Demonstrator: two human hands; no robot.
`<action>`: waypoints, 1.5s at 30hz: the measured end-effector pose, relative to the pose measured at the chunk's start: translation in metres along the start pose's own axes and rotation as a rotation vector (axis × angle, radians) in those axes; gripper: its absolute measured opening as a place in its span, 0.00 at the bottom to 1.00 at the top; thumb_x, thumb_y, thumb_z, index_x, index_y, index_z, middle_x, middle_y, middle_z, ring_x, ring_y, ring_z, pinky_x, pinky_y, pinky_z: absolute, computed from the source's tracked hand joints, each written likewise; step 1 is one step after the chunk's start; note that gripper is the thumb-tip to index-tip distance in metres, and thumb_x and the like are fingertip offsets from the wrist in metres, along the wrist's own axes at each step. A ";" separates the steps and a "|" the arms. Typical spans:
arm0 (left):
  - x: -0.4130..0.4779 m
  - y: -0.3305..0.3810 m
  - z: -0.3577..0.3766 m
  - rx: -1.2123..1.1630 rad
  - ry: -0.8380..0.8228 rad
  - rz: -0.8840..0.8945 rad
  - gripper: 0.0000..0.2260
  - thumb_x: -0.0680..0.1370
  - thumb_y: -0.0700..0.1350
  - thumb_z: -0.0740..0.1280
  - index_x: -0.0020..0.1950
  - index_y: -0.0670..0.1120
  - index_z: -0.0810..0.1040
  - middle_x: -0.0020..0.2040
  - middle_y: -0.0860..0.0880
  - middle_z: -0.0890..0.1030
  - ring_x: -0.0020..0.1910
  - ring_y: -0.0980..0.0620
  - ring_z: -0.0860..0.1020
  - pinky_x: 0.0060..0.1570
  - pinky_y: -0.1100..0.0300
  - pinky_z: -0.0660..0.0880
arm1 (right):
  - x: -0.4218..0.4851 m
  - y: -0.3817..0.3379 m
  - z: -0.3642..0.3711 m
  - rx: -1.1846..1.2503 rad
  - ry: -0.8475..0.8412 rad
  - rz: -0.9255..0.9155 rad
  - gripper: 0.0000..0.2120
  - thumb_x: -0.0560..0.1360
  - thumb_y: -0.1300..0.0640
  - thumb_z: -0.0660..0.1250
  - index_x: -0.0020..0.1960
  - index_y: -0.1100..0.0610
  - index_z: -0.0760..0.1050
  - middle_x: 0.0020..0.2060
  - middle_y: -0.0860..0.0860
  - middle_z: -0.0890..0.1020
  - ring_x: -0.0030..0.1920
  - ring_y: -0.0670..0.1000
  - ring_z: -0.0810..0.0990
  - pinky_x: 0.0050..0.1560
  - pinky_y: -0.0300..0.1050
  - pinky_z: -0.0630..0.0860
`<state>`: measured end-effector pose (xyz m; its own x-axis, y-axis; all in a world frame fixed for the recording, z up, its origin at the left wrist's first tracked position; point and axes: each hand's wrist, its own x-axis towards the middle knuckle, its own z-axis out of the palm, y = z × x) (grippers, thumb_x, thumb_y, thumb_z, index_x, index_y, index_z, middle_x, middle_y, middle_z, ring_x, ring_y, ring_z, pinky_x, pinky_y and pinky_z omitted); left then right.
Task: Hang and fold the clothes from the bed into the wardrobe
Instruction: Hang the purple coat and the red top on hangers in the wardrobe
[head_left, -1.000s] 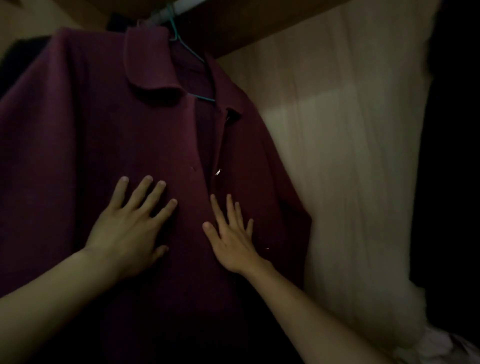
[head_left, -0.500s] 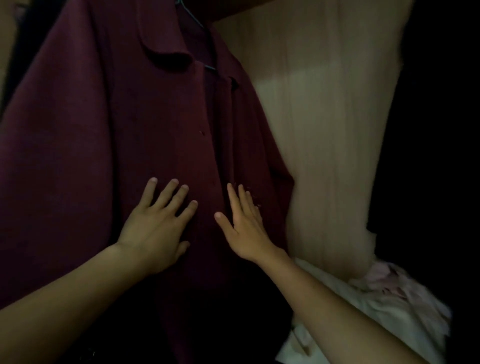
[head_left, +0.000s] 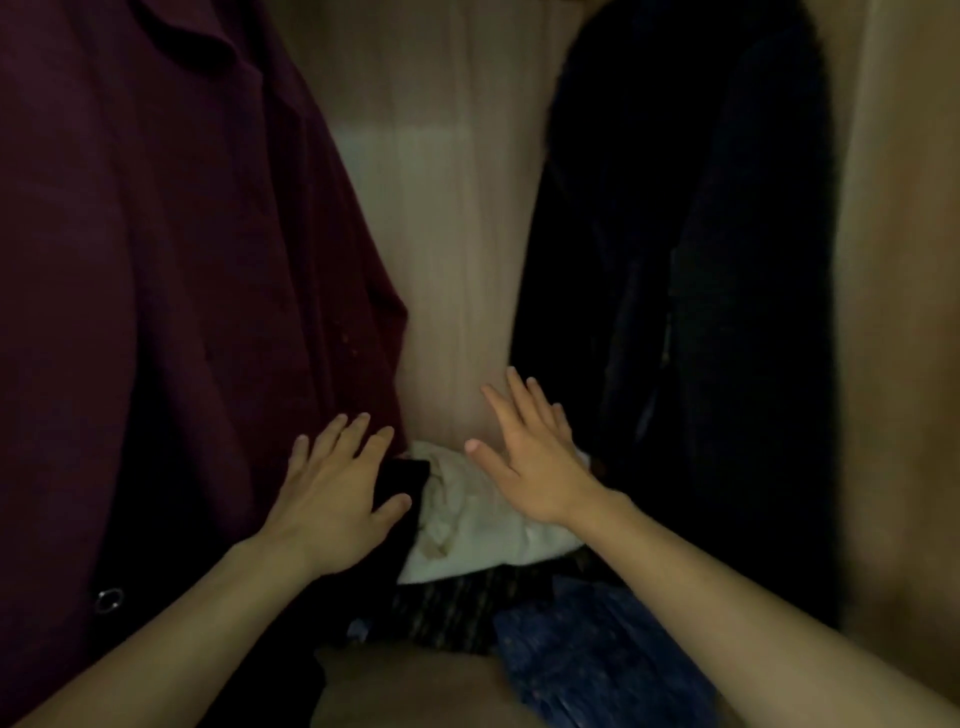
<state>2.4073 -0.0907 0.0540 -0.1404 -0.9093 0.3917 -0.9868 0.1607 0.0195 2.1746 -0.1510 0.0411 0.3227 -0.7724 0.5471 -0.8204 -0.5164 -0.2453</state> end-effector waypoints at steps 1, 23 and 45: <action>-0.003 0.009 0.003 -0.042 -0.002 0.012 0.35 0.79 0.64 0.59 0.81 0.54 0.48 0.82 0.50 0.46 0.80 0.49 0.43 0.77 0.41 0.44 | -0.014 0.007 -0.012 -0.044 0.010 0.017 0.35 0.80 0.32 0.47 0.81 0.46 0.42 0.80 0.51 0.40 0.79 0.53 0.37 0.77 0.60 0.37; -0.205 0.210 0.010 -0.126 -0.169 0.023 0.32 0.80 0.62 0.59 0.80 0.55 0.51 0.79 0.53 0.58 0.78 0.49 0.54 0.74 0.37 0.53 | -0.316 0.052 -0.134 -0.034 -0.074 0.174 0.32 0.79 0.33 0.50 0.80 0.44 0.50 0.81 0.49 0.50 0.80 0.55 0.49 0.77 0.60 0.50; -0.313 0.333 0.046 -0.554 -0.284 0.687 0.31 0.79 0.63 0.59 0.80 0.59 0.52 0.79 0.52 0.58 0.78 0.49 0.57 0.74 0.46 0.58 | -0.576 -0.018 -0.224 -0.394 -0.164 0.704 0.31 0.79 0.33 0.51 0.78 0.44 0.52 0.80 0.49 0.52 0.79 0.55 0.49 0.74 0.70 0.52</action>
<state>2.1189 0.2298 -0.1050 -0.7667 -0.5949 0.2413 -0.5108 0.7930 0.3322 1.8979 0.3858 -0.0904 -0.2890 -0.9272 0.2384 -0.9522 0.2526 -0.1718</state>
